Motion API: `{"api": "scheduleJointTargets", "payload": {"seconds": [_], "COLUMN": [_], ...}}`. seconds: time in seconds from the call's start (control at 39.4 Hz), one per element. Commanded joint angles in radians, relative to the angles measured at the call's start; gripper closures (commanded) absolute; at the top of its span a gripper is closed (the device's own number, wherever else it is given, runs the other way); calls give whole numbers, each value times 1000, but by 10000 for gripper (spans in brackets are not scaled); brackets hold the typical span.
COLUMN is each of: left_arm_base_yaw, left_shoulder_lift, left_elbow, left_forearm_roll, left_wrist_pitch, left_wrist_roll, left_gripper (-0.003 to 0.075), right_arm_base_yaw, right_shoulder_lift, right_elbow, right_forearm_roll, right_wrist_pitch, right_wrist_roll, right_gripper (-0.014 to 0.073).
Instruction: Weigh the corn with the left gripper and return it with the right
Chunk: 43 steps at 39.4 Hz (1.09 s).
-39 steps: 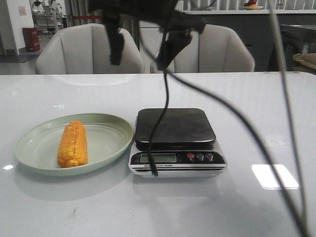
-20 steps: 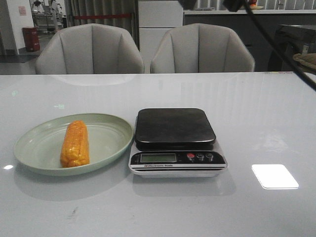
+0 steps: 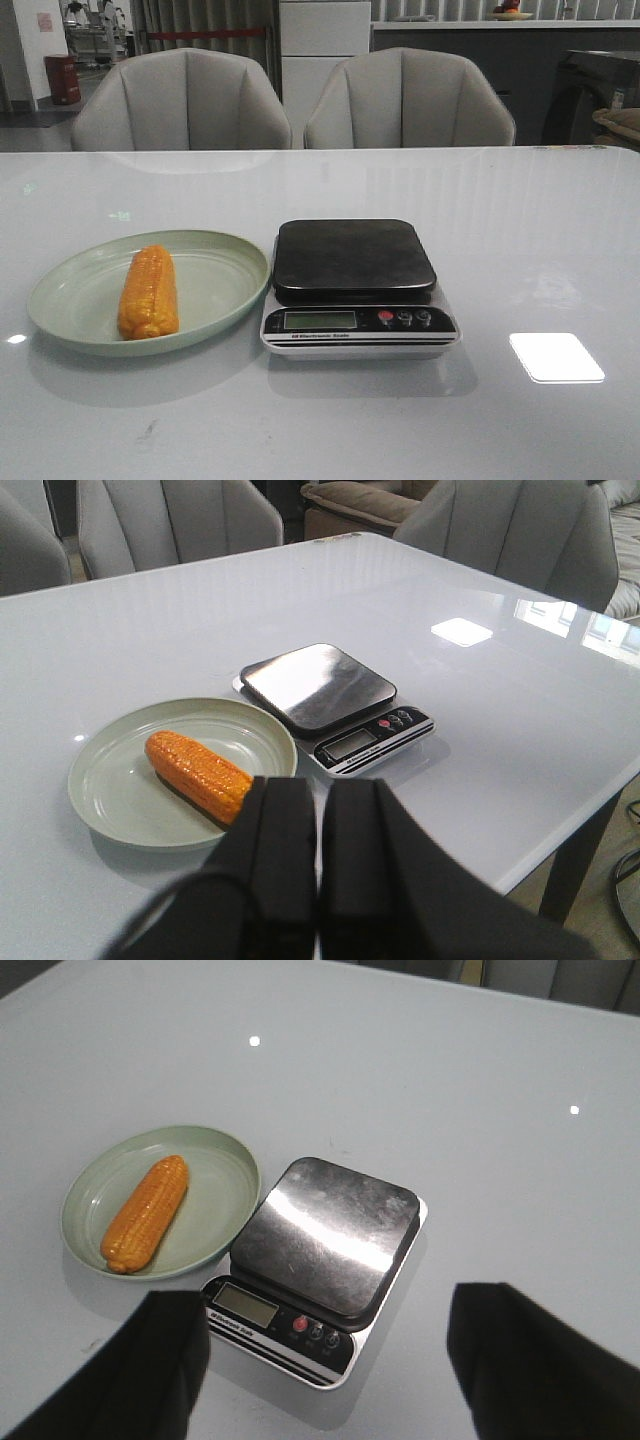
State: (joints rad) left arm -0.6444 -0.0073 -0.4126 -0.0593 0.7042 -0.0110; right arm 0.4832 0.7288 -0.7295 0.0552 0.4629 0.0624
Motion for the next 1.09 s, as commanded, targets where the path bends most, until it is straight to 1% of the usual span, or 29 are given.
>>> {"api": "scheduleJointTargets", "payload": {"seconds": [0.0,0.13,0.25,0.36,0.48,0.53,0.58,0.66,0.71,0.74,0.79,1.07], "left_arm_base_yaw": [-4,-4,-4,-4,-4,-4,-4,-4,-4,-4,-4,-4], "left_shoulder_lift": [-21,-21,-21,-21,-21,-21,-21,-21,-21,-21,-21,-21], "left_elbow": [-25,-25,-25,-25,-25,-25,-25,-25,-25,-25,-25,-25], "left_forearm_roll": [-5,-5,-5,-5,-5,-5,-5,-5,-5,-5,-5,-5], "left_wrist_pitch": [-77,-77,-77,-77,-77,-77,-77,-77,-77,-77,-77,-77], "left_wrist_roll": [-2,-2,-2,-2,-2,-2,-2,-2,-2,-2,-2,-2], "left_gripper": [606,606,606,606,606,606,606,606,606,606,606,606], "right_arm_base_yaw": [-5,-5,-5,-5,-5,-5,-5,-5,-5,-5,-5,-5], "right_shoulder_lift": [-166,-389,-542,-608,-620,-619,-619,-619,-619,-619,-619,-619], "right_elbow": [88,247,380,463,515,520,521,521,521,521,521,521], "right_forearm_roll": [-4,-4,-4,-4,-4,-4,-4,-4,-3,-3,-3,-3], "right_wrist_pitch": [-123,-192,-250,-298,-358,-367,-368,-349,-330,-320,-308,-292], "right_wrist_roll": [-14,-14,-14,-14,-14,-14,-14,-14,-14,-14,-14,-14], "right_gripper": [4,4,4,4,18,67,159,379,477,451,424,424]}}
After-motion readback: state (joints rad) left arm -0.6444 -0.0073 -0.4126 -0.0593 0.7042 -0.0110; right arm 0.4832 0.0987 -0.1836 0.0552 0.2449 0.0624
